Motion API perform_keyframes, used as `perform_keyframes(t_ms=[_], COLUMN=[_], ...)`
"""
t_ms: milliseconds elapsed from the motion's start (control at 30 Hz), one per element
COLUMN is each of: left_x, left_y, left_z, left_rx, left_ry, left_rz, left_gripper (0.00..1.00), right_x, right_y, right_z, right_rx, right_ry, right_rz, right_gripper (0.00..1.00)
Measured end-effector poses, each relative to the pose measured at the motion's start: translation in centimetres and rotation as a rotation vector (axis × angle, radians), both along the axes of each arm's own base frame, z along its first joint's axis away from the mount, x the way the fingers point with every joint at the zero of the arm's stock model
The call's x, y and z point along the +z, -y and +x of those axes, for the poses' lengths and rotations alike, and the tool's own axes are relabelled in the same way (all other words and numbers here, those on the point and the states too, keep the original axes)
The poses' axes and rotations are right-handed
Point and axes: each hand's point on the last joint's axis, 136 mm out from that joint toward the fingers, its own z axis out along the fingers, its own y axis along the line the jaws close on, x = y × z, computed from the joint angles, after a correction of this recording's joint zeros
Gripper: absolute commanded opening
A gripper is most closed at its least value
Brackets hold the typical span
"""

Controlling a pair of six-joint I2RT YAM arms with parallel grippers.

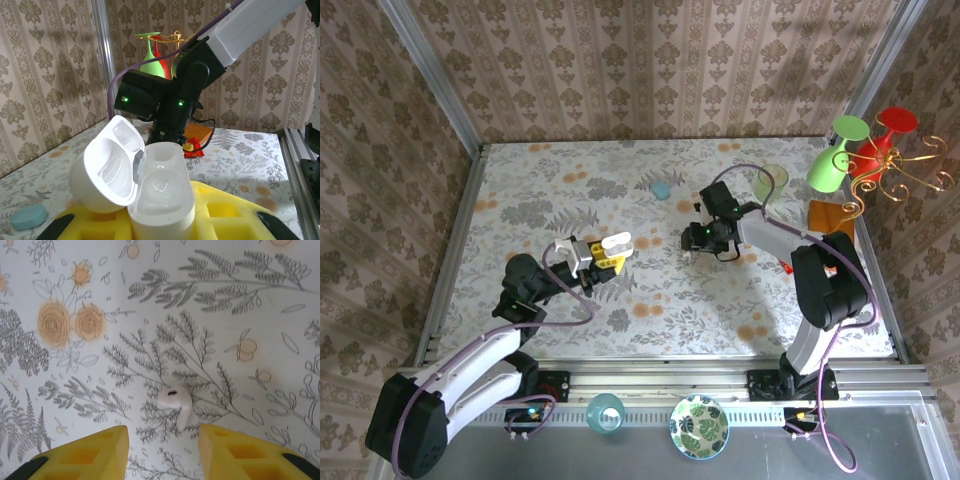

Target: Insert wireless bluetooth earbuds into charging case

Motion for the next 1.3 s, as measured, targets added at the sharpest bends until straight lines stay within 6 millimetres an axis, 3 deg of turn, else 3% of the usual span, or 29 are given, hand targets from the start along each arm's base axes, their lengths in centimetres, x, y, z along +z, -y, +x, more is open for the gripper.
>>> perform_keyframes(t_ms=[133, 500, 1100, 1300], left_x=[0.0, -0.1, 0.1, 0.1], left_y=[0.0, 0.0, 0.0, 0.1], left_z=[0.0, 0.0, 0.1, 0.1], left_rx=[0.0, 0.0, 0.0, 0.0], left_ry=[0.001, -0.001, 0.006, 0.008], left_rz=[-0.001, 0.001, -0.003, -0.004], left_gripper=[0.05, 0.05, 0.05, 0.05], right_x=[-1.0, -4.3, -4.1, -2.6], right_y=[-0.2, -0.1, -0.6, -0.9], right_z=[0.8, -0.5, -0.5, -1.1], right_rx=[-0.002, 0.009, 0.037, 0.095], right_ry=[-0.045, -0.166, -0.121, -0.01], right_rz=[-0.028, -0.085, -0.071, -0.051], right_gripper=[0.37, 0.32, 0.21, 0.21])
